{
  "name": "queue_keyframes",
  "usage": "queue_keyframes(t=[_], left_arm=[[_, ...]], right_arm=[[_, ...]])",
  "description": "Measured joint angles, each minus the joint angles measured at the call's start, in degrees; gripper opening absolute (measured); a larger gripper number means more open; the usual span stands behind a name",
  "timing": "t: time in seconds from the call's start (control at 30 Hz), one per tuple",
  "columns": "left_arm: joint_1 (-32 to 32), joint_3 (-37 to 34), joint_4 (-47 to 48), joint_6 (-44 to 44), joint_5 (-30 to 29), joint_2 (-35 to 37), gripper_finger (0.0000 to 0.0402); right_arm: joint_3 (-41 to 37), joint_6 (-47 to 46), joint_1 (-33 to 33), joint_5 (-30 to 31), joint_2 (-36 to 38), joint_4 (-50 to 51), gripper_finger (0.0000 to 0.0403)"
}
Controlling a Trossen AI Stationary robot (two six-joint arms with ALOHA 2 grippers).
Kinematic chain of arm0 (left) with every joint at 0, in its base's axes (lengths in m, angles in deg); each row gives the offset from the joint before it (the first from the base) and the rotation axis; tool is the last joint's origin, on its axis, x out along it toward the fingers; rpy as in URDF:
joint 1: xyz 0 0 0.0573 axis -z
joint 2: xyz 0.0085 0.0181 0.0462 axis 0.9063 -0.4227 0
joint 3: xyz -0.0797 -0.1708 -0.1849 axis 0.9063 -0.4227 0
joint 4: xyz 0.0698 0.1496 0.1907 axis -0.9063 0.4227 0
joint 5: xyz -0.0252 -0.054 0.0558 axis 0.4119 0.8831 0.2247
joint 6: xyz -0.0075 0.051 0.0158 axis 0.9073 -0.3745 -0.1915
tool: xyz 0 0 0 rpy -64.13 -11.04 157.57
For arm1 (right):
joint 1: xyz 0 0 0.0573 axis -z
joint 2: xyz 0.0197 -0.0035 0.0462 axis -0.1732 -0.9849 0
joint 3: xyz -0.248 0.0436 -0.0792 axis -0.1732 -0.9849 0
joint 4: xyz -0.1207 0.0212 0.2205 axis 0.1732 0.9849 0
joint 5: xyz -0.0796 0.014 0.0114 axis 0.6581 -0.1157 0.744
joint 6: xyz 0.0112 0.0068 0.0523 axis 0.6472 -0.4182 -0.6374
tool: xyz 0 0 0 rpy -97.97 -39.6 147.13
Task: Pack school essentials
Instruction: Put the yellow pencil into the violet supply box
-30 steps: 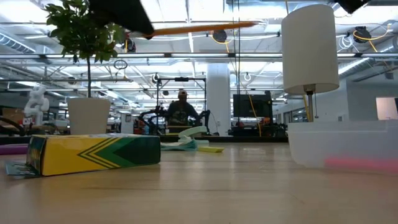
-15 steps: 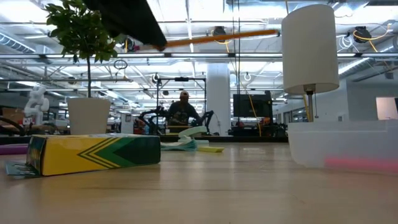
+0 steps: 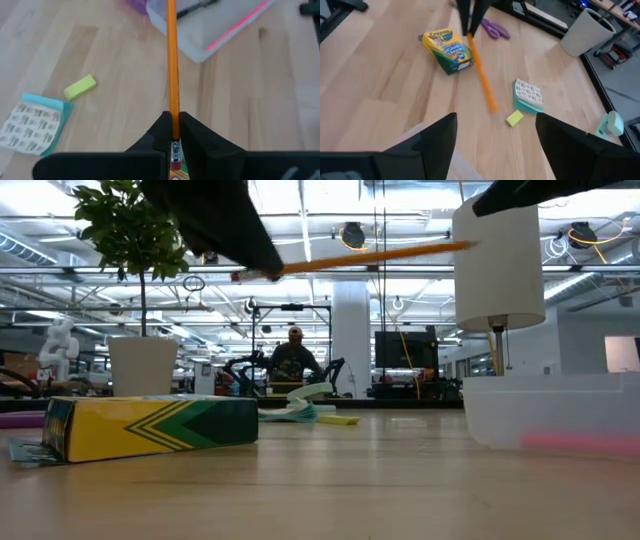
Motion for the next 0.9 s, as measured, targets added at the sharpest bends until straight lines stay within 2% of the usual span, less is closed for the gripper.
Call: queue_keyframes(t=[0.17, 0.4, 0.57, 0.8, 0.9], left_arm=[[0.0, 0.6, -0.2, -0.5, 0.9, 0.0, 0.0031], [0.2, 1.6, -0.1, -0.9, 0.7, 0.0, 0.0031], [0.3, 3.4, 0.5, -2.3, -0.3, 0.0, 0.0031], [0.6, 7.8, 3.3, -6.5, -0.8, -3.8, 0.0031], [0.2, 9.2, 6.6, -6.6, -1.1, -5.2, 0.0031]], right_arm=[[-0.3, 0.1, 0.7, -0.3, 0.0, -2.8, 0.0261], [-0.3, 1.1, 1.2, -3.7, 0.0, -7.7, 0.0261], [-0.3, -1.6, 3.2, -6.0, -1.3, -11.2, 0.026], [-0.3, -0.2, 5.4, -6.4, -3.7, -14.7, 0.026], [-0.3, -0.1, 6.0, -8.7, -4.0, -14.6, 0.026]])
